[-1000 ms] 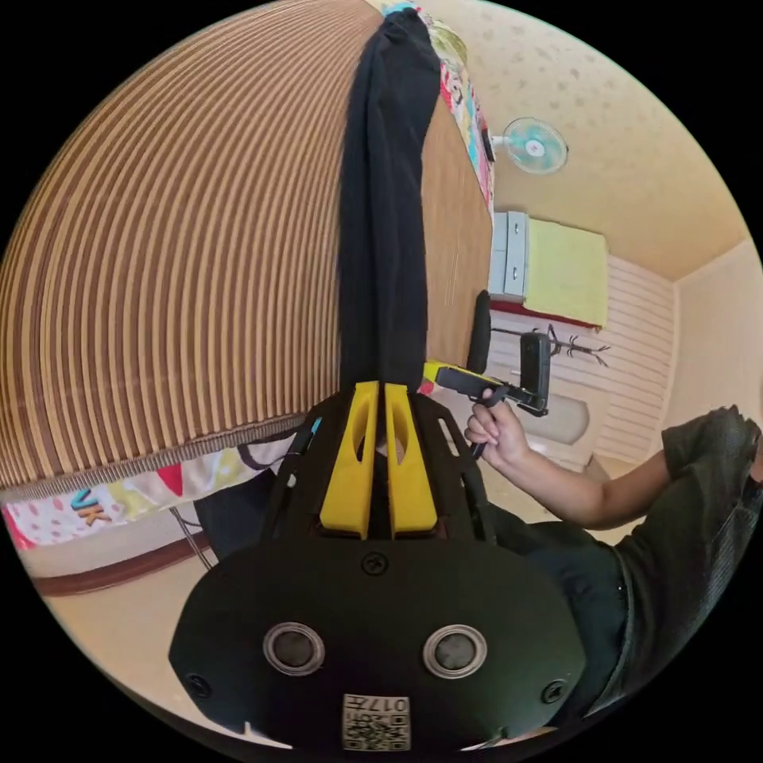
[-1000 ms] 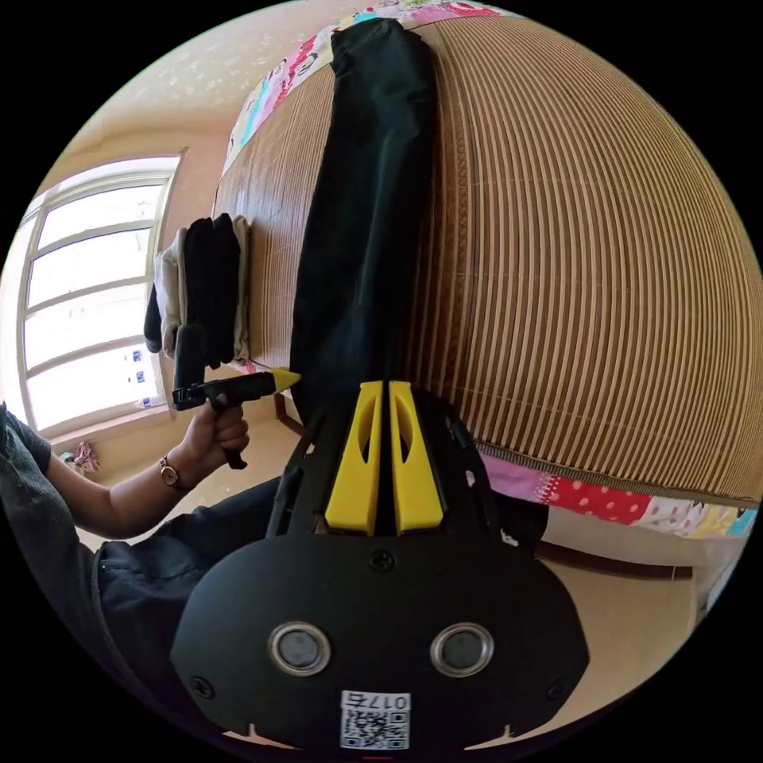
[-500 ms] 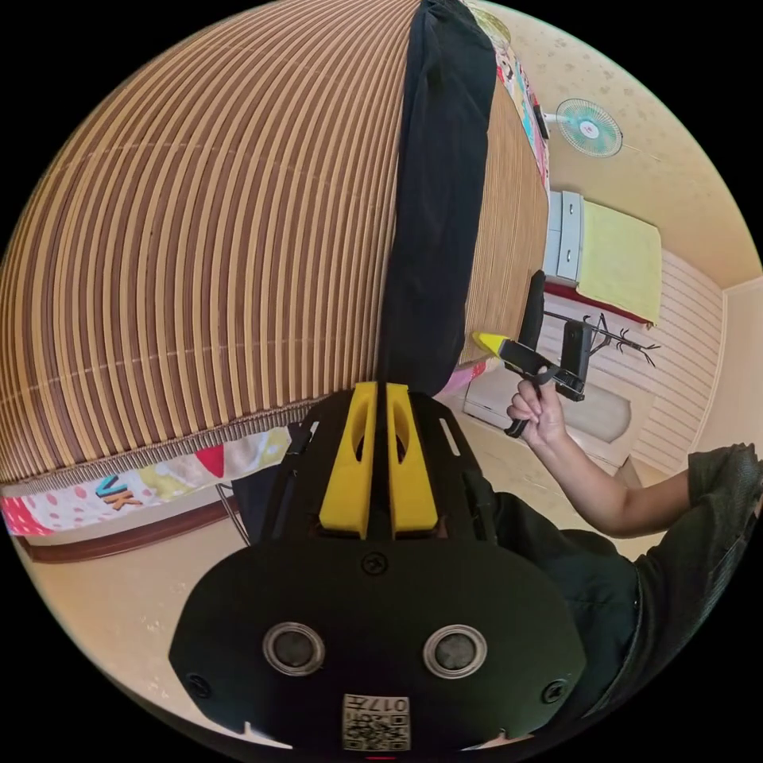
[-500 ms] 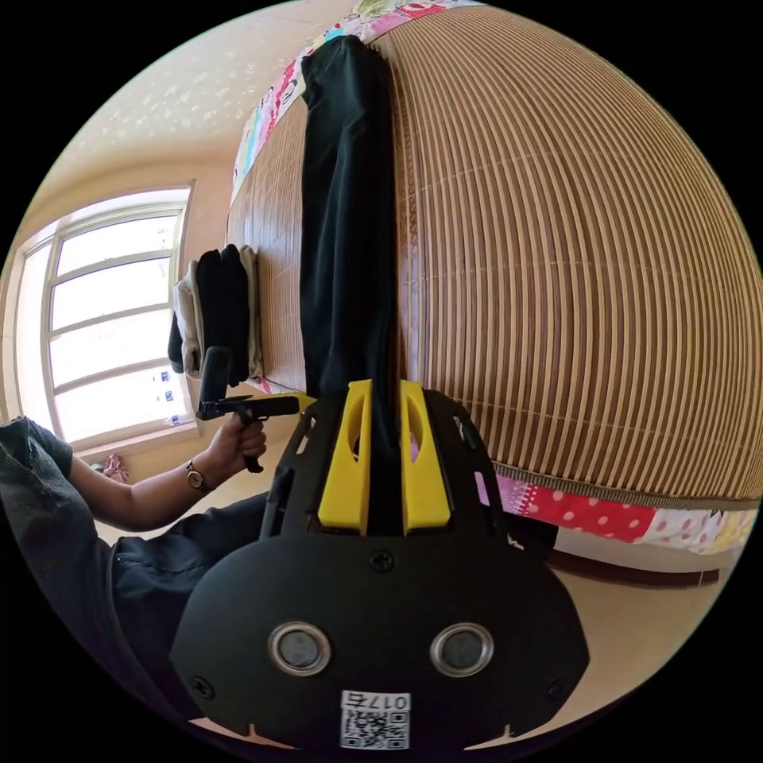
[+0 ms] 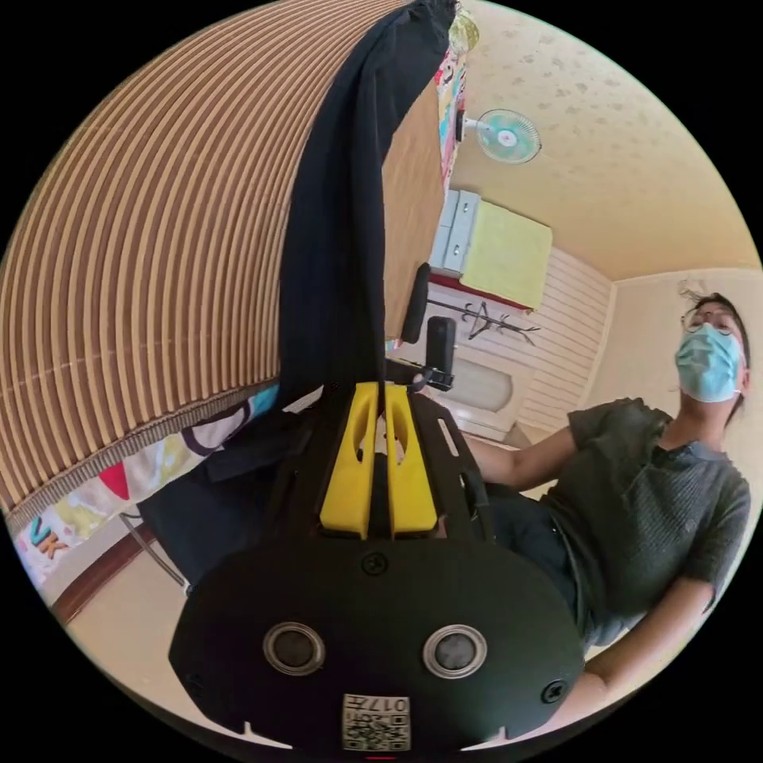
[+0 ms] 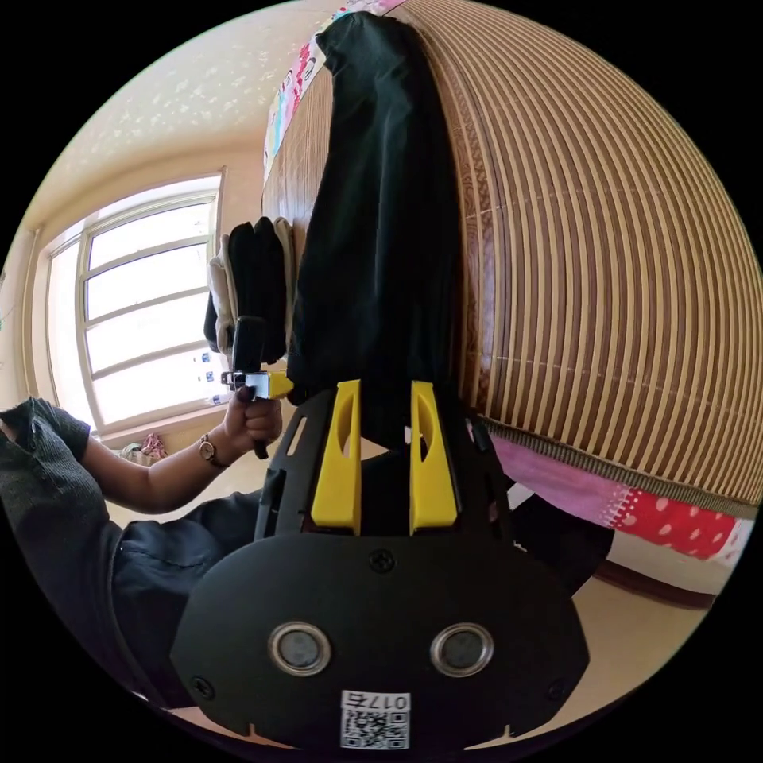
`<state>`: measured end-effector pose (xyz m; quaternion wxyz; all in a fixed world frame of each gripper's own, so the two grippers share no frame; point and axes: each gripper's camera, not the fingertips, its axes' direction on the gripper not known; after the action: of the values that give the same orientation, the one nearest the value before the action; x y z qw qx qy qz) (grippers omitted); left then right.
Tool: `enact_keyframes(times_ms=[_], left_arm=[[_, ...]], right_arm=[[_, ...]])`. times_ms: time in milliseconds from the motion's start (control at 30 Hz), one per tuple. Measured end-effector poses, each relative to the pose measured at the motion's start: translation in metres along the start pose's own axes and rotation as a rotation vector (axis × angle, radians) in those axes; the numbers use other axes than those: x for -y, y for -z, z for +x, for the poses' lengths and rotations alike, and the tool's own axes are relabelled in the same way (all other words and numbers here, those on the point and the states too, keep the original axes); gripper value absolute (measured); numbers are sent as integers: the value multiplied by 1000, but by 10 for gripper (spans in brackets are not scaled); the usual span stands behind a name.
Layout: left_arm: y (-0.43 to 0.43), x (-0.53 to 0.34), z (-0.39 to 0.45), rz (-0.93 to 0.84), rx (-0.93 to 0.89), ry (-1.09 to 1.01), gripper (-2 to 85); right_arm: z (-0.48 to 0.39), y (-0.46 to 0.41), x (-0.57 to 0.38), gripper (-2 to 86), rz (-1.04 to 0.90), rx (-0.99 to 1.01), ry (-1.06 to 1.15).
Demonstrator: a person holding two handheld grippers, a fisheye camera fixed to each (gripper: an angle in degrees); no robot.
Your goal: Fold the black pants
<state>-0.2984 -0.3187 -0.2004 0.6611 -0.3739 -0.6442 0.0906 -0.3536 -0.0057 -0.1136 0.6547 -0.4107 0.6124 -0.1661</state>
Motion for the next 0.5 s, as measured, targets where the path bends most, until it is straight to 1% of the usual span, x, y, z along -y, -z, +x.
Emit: enact_keyframes(times_ms=[67,133,200,233,267,300,333,400,433,467,500], left_arm=[[6,-2,-2,36,-114,-16,-8],[6,-2,-8,53,-198,-4,-8],[3,-2,-19,72,-300,18,-8],[0,-1,-26,84,-360,29,-8],[-3,-1,-31,94,-407,37,-7],[-4,-1,-33,99,-424,42,-7],[-5,-1,-35,116,-443,45,-7],[-5,-2,-35,142,-407,44,-7],[-5,-2,-33,153,-364,33,-7],[-6,-3,-32,175,-315,16,-7],[-7,-3,-33,185,-300,11,-7]], right_arm=[[10,8,-5,122,0,24,-9],[24,6,-6,134,-1,177,-33],[43,-5,-3,137,8,513,-50],[48,-8,-3,120,14,599,-45],[54,-11,-5,86,32,732,-26],[57,-9,-8,63,55,804,1],[57,-6,-11,51,70,824,16],[54,12,-21,38,125,880,53],[52,16,-23,36,132,877,60],[48,24,-27,33,125,836,66],[45,29,-29,30,94,742,55]])
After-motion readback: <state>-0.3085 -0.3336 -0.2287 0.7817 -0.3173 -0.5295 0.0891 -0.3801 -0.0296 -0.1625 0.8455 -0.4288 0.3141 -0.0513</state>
